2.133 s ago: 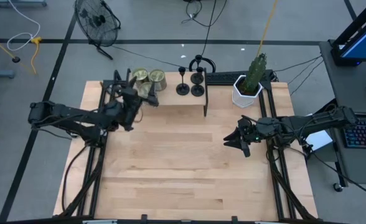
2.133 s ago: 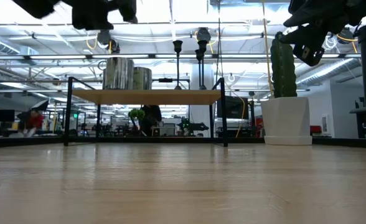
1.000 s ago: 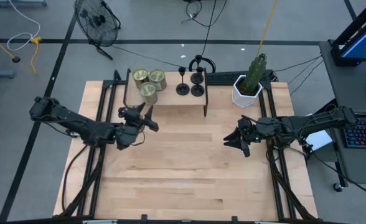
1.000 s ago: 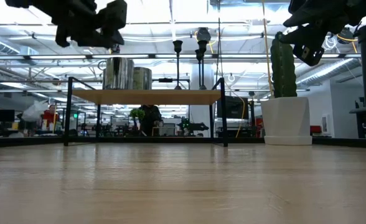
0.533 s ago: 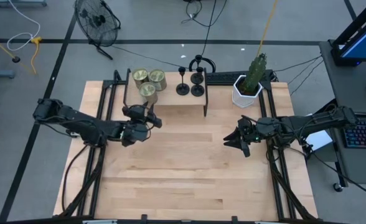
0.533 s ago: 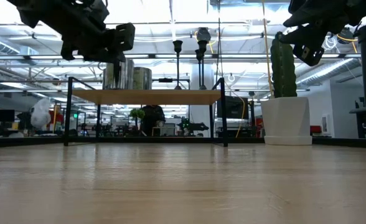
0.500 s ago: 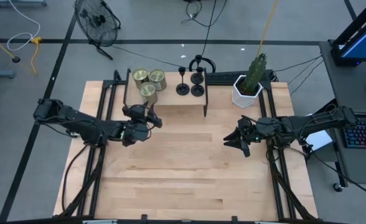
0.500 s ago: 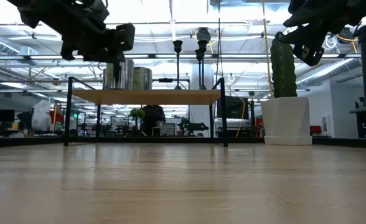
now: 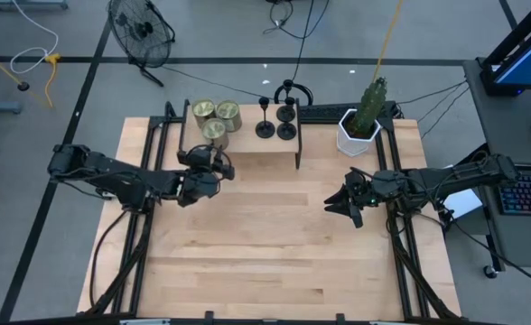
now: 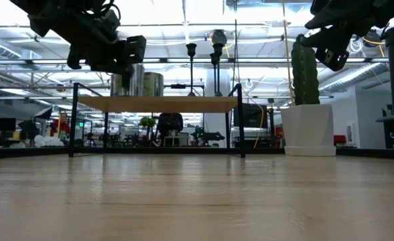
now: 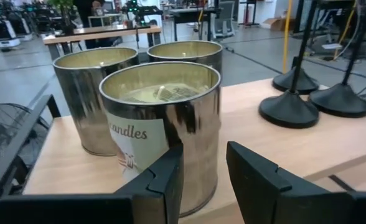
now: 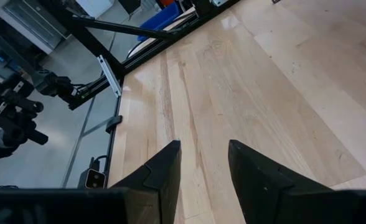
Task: Pick & Place candle stick holders
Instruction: Put the scented candle on the shelf, then return to Home Position
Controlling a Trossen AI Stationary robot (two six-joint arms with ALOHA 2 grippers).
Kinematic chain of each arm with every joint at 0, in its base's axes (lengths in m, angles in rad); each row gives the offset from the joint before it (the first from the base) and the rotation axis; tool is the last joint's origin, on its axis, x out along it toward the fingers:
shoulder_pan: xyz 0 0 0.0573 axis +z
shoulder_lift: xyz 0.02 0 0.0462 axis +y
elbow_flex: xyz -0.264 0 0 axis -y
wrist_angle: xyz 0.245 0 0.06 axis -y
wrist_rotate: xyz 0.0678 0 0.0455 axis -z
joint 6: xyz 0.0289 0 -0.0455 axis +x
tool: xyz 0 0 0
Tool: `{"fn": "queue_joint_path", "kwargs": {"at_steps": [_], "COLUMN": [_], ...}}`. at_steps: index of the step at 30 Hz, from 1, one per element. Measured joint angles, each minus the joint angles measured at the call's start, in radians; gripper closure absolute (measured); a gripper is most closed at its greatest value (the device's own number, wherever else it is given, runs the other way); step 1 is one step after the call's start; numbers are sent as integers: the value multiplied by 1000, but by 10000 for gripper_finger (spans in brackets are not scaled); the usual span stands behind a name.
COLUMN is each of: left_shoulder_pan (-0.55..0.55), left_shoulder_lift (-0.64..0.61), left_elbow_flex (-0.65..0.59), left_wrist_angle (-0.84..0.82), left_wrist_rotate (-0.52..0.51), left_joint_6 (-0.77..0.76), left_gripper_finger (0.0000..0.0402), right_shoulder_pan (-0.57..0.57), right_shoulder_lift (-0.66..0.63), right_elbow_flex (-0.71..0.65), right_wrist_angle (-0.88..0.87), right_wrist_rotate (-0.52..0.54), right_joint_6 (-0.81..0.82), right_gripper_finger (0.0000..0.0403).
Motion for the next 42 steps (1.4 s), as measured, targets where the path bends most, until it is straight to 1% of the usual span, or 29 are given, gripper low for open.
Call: {"fn": "queue_joint_path", "kwargs": {"at_steps": [4,7,12,15,17,23,27,35,37,39,42], "left_shoulder_pan": [20,35,30,-2,-41,-173,-248,-333,-341,-342,-342], "left_shoulder_lift": [0,0,0,-29,-65,-192,-274,-382,-401,-416,-428], "left_elbow_flex": [0,0,0,0,2,15,15,15,15,15,15], "left_wrist_angle": [-22,-39,-21,50,104,107,36,-163,-211,-244,-284], "left_wrist_rotate": [3,35,42,35,30,-7,-17,1,51,117,187], "left_joint_6": [2,-22,-23,31,80,207,201,73,45,8,-32], "left_gripper_finger": [273,273,273,273,273,273,273,273,275,285,318], "right_shoulder_pan": [0,0,0,0,0,0,0,0,0,0,0], "right_shoulder_lift": [0,0,0,0,0,0,0,0,0,0,0], "right_elbow_flex": [0,0,0,0,0,0,0,0,0,0,0], "right_wrist_angle": [0,0,0,0,0,1,1,5,5,5,5], "right_wrist_rotate": [0,0,0,0,-2,-3,-4,-4,-4,-4,-4], "right_joint_6": [0,0,0,20,33,48,45,52,52,52,51], "right_gripper_finger": [277,277,277,277,277,277,277,277,277,277,277]}}
